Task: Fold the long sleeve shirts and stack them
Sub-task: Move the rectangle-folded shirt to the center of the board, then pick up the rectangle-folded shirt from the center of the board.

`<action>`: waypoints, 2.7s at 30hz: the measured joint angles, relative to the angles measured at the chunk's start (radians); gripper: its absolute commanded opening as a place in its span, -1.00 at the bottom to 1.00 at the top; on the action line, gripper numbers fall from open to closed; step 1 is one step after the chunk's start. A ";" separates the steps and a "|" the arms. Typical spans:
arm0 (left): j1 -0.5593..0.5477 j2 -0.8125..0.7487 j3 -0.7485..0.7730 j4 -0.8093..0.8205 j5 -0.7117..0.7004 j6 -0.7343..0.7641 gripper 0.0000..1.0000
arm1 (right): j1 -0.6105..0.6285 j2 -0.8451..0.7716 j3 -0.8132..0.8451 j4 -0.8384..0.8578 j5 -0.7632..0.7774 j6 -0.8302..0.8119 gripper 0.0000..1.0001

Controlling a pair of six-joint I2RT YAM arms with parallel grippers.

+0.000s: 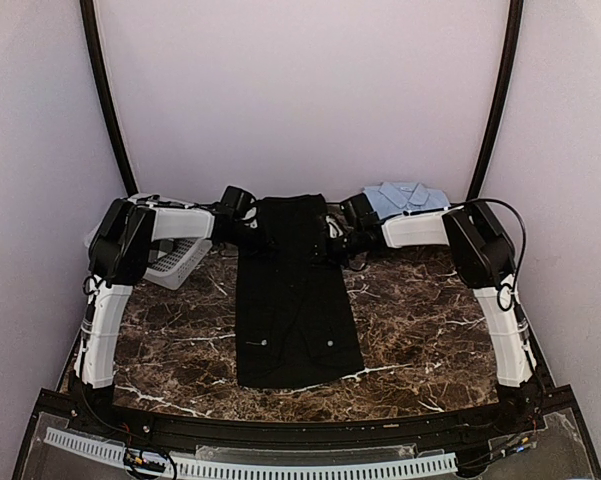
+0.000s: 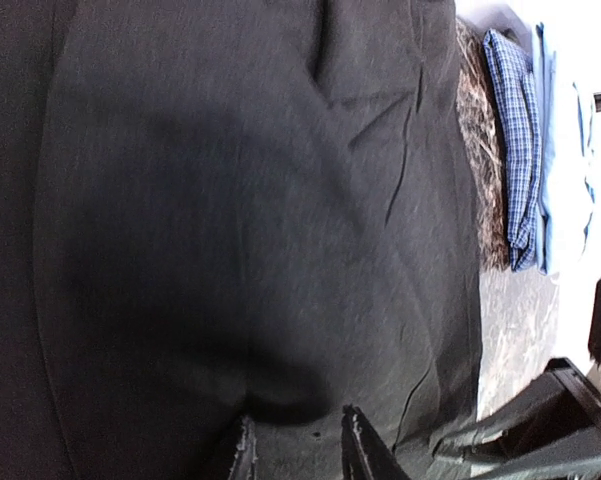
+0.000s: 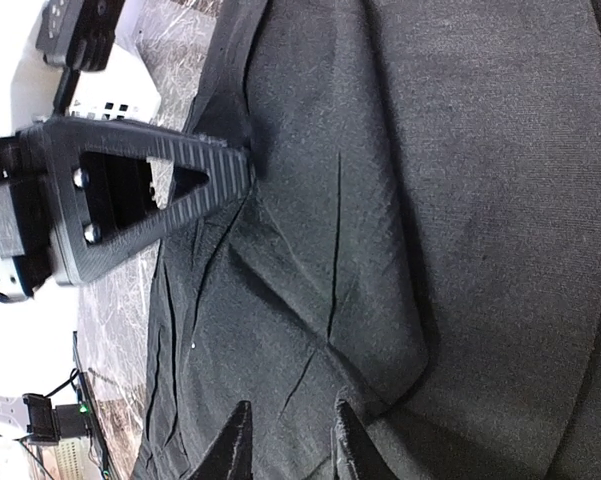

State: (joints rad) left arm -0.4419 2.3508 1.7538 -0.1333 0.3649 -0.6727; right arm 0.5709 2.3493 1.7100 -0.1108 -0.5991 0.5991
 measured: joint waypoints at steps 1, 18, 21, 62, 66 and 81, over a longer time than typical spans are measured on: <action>0.000 0.005 0.019 -0.014 0.000 0.002 -0.32 | 0.000 -0.005 0.000 -0.008 0.001 -0.003 -0.50; -0.212 -0.374 -0.385 -0.001 -0.081 -0.021 -0.03 | 0.077 -0.428 -0.424 0.040 0.121 -0.036 -0.47; -0.241 -0.495 -0.557 0.065 -0.073 -0.048 -0.03 | 0.107 -0.512 -0.543 0.077 0.164 -0.008 -0.46; -0.248 -0.788 -0.980 0.192 0.011 -0.129 -0.06 | 0.155 -0.912 -0.984 0.037 0.444 0.158 -0.42; -0.248 -0.855 -1.046 0.214 -0.011 -0.148 -0.06 | 0.155 -0.935 -0.984 0.010 0.465 0.131 -0.42; -0.248 -0.919 -1.143 0.198 -0.029 -0.151 -0.05 | 0.133 -0.969 -1.014 -0.010 0.454 0.049 -0.15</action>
State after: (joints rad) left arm -0.6899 1.4322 0.6106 0.0650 0.3363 -0.8242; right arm 0.7036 1.3808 0.6960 -0.1204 -0.1455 0.6479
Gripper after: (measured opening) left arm 0.479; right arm 0.423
